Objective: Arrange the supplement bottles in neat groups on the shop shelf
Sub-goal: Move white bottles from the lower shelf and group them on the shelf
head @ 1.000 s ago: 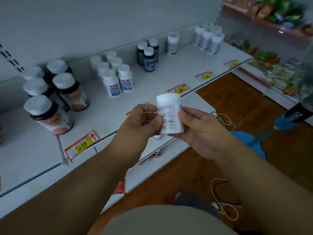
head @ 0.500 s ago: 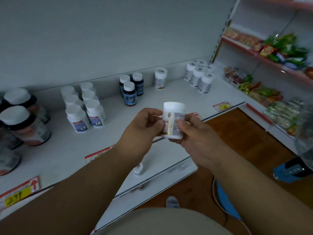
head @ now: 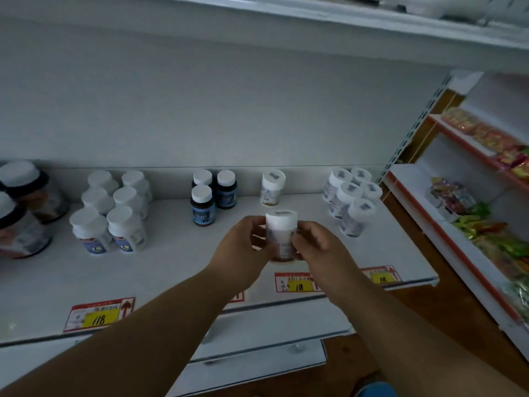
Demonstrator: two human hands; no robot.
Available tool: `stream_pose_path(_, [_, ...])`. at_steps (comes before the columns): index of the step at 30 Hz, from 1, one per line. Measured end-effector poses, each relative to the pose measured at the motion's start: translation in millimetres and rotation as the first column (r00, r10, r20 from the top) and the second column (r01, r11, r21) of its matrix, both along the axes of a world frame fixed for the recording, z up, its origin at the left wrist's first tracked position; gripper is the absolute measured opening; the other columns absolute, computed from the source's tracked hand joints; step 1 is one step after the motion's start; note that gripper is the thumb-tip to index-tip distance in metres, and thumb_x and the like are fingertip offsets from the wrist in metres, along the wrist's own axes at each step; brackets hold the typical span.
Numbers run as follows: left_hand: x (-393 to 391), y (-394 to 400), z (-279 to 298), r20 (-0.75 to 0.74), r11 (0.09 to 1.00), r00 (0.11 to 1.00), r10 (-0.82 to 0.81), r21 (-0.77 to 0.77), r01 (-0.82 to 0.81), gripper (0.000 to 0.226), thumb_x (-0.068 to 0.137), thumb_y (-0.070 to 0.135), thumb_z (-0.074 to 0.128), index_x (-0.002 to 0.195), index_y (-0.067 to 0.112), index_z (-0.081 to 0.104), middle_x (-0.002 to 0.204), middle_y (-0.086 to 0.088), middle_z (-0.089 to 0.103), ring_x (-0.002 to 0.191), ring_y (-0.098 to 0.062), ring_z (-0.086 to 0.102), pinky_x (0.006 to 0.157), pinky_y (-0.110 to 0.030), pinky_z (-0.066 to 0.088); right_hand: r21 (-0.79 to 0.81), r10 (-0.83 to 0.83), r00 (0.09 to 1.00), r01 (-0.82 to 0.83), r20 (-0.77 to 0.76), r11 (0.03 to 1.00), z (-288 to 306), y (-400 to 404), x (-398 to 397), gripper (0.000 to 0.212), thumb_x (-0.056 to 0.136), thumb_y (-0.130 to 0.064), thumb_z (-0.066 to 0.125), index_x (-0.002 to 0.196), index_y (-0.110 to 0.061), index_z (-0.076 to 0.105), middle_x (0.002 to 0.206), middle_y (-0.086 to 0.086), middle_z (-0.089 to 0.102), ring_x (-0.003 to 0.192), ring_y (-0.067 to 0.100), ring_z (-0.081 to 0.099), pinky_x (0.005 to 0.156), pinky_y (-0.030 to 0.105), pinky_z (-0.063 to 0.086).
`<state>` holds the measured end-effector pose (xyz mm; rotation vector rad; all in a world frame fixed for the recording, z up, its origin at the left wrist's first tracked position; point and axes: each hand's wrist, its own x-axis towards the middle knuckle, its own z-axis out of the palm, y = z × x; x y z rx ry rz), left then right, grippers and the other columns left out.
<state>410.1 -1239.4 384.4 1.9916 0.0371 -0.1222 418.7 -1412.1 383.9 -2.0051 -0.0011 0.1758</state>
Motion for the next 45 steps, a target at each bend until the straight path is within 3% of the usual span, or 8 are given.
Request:
stream_pose_path(3, [19.8,-8.0,-11.4,-0.014,0.998,1.0,0.022,0.054,-0.021,0.042,0.082,0.031,0.078,0.117,0.033,0.054,0.1,0.014,0.066,0.085,-0.004,0.065,0.068,-0.017,0.05,-0.179,0.046,0.997,-0.035,0.06,0.983,-4.2,-2.8,18.3,0.035,0.092,-0.04,0.064,0.124,-0.028,0.059,0.115,-0.01,0.066,0.103,0.006,0.062,0.086,0.023,0.049])
stream_pose_path(9, [59.2,-27.0,-25.4,0.042,0.982,0.999,0.014,0.187,-0.022,0.039,0.086,0.033,0.073,0.119,0.03,0.053,0.104,0.01,0.063,0.082,-0.004,0.063,0.07,-0.022,0.051,-0.196,0.082,0.992,-0.062,0.098,0.979,-26.8,-20.2,59.7,0.067,0.082,-0.043,0.076,0.138,-0.029,0.041,0.122,-0.009,0.063,0.105,0.009,0.063,0.09,0.034,0.055])
stream_pose_path(15, [95.4,-43.1,-32.3,0.055,0.975,0.997,0.059,0.212,-0.069,0.029,0.093,0.025,0.064,0.121,0.027,0.057,0.107,0.008,0.067,0.091,-0.009,0.064,0.078,-0.024,0.051,-0.346,0.141,0.953,-0.041,0.268,0.937,-39.6,-29.4,100.2,0.041,0.092,-0.032,0.065,0.129,-0.028,0.048,0.123,-0.002,0.059,0.108,0.015,0.06,0.089,0.035,0.053])
stream_pose_path(19, [107.4,-54.3,-38.6,0.046,0.969,0.987,0.154,0.191,-0.16,0.022,0.093,0.017,0.06,0.112,0.026,0.06,0.104,0.007,0.069,0.095,-0.013,0.064,0.086,-0.031,0.052,-0.472,0.205,0.933,-0.043,0.297,0.881,-38.0,-36.8,128.0,0.042,0.088,-0.021,0.068,0.126,-0.025,0.052,0.124,0.004,0.049,0.111,0.022,0.053,0.091,0.033,0.045])
stream_pose_path(23, [112.4,-64.8,-46.0,0.044,0.952,0.96,0.277,0.122,-0.281,0.024,0.09,0.011,0.059,0.112,0.021,0.059,0.103,0.005,0.066,0.095,-0.015,0.063,0.08,-0.025,0.044,-0.581,0.234,0.913,0.004,0.335,0.814,-32.7,-32.3,152.5,0.047,0.081,-0.013,0.068,0.126,-0.019,0.056,0.124,0.01,0.051,0.116,0.031,0.05,0.095,0.037,0.041])
stream_pose_path(32, [116.9,-64.7,-50.4,0.03,0.923,0.939,0.344,0.175,-0.344,0.031,0.087,0.015,0.063,0.117,0.021,0.055,0.11,0.004,0.061,0.1,-0.016,0.06,0.083,-0.025,0.043,-0.571,0.256,0.906,-0.02,0.337,0.821,-27.4,-23.2,175.8,0.041,0.081,-0.01,0.066,0.121,-0.016,0.058,0.126,0.014,0.049,0.112,0.036,0.054,0.09,0.038,0.043])
stream_pose_path(38, [110.2,-60.2,-41.9,0.062,0.918,0.953,0.296,0.256,-0.302,0.03,0.087,0.018,0.065,0.115,0.018,0.055,0.109,0.002,0.06,0.099,-0.018,0.059,0.086,-0.032,0.048,-0.599,0.222,0.907,0.04,0.357,0.8,-26.0,-20.3,161.3,0.052,0.081,-0.026,0.07,0.129,-0.02,0.051,0.13,0.012,0.047,0.118,0.033,0.05,0.089,0.041,0.044])
stream_pose_path(45, [69.2,-42.3,-21.7,0.153,0.951,0.973,0.175,0.23,-0.207,0.034,0.091,0.019,0.064,0.123,0.026,0.053,0.108,0.012,0.058,0.096,-0.005,0.057,0.077,-0.016,0.042,-0.61,0.232,0.851,0.125,0.472,0.783,-12.7,-11.9,110.0,0.062,0.08,-0.02,0.071,0.136,-0.016,0.045,0.13,0.013,0.046,0.12,0.032,0.046,0.097,0.042,0.045])
